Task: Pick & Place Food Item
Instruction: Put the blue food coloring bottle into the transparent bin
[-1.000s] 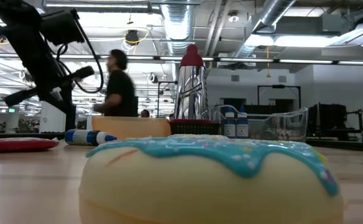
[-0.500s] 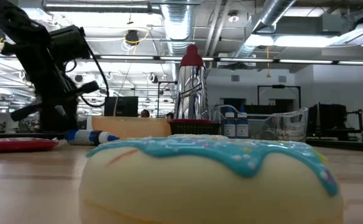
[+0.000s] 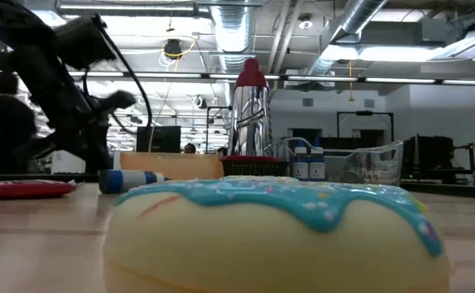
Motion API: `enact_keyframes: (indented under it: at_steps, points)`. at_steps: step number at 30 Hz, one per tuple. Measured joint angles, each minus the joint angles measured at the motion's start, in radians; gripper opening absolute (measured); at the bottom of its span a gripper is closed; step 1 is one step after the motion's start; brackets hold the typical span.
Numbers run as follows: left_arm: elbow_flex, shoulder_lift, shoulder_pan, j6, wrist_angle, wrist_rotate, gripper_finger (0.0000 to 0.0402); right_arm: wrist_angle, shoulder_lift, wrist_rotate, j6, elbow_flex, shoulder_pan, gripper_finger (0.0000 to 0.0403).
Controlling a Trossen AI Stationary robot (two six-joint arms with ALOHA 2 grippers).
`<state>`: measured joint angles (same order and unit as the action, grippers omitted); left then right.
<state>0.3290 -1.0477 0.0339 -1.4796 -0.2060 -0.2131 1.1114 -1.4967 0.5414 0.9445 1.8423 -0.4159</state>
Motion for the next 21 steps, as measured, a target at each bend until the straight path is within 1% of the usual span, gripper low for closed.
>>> enact_keyframes:
  at_steps: [2, 3, 6, 9, 11, 14, 16, 18, 21]
  points:
    - [0.011, 0.000, -0.079, -0.030, 0.006, -0.003, 0.0000, 0.000, 0.000, 0.023, 0.020, 0.000, -0.012, 0.0161]
    - [0.018, 0.000, -0.117, -0.044, 0.002, -0.020, 0.0000, 0.001, 0.000, 0.034, 0.028, 0.000, -0.017, 0.0161]
    - [0.045, 0.018, -0.223, -0.045, -0.005, -0.109, 0.0000, 0.002, 0.000, 0.046, 0.049, 0.000, -0.030, 0.0161]
    - [0.086, 0.041, -0.309, 0.050, 0.008, -0.223, 0.0000, 0.003, 0.000, 0.045, 0.054, 0.000, -0.032, 0.0161]
    - [0.111, 0.048, -0.349, 0.131, 0.008, -0.279, 0.0000, 0.013, 0.000, 0.049, 0.065, 0.000, -0.037, 0.0161]
    - [0.127, 0.047, -0.360, 0.272, 0.007, -0.303, 0.0006, 0.040, 0.000, 0.069, 0.070, 0.000, -0.032, 0.0161]
    - [0.134, 0.044, -0.354, 0.391, 0.023, -0.293, 0.0021, 0.055, 0.000, 0.069, 0.072, 0.000, -0.022, 0.0161]
    - [0.145, 0.045, -0.334, 0.480, 0.019, -0.268, 0.0051, 0.062, 0.000, 0.070, 0.077, 0.000, -0.018, 0.0161]
    - [0.153, 0.044, -0.298, 0.602, -0.022, -0.231, 0.0112, 0.063, -0.001, 0.070, 0.077, 0.000, -0.018, 0.0161]
